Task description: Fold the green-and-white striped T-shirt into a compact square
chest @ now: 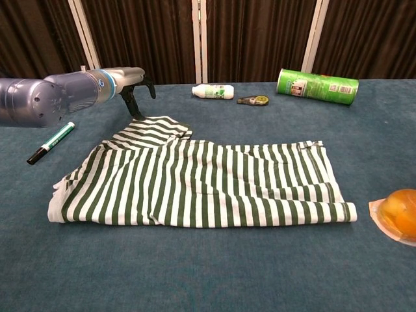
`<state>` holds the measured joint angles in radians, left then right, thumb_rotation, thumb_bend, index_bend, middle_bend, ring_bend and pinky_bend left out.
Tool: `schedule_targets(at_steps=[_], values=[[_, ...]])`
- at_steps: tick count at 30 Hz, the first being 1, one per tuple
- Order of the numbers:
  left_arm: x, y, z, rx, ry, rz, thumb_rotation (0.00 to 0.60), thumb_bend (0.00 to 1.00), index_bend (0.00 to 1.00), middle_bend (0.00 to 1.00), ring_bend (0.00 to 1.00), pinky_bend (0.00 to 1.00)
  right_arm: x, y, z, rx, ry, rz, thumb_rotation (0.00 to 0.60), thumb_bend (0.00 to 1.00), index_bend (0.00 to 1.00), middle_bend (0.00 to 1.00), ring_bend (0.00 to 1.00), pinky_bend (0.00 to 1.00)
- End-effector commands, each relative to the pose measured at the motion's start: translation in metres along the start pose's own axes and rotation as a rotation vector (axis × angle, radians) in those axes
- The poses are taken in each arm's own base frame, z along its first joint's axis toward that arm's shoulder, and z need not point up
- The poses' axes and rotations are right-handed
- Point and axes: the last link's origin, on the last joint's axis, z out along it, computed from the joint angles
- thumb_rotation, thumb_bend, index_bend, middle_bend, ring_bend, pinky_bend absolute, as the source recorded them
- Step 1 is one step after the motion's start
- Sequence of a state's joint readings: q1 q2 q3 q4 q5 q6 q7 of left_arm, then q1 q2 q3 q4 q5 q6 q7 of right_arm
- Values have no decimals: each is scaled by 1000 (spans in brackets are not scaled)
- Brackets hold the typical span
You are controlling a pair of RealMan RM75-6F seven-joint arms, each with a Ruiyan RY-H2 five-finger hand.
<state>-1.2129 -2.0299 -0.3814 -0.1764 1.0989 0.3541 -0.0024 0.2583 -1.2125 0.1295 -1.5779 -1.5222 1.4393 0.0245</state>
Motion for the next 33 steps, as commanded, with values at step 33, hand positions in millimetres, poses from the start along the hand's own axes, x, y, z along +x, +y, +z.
schedule_targets(at_steps=[33], values=[[-28, 27, -2, -2, -108, 20, 600, 355, 237, 0, 0, 0, 1, 6, 3, -28, 9, -15, 600, 33, 141, 5, 0, 0]])
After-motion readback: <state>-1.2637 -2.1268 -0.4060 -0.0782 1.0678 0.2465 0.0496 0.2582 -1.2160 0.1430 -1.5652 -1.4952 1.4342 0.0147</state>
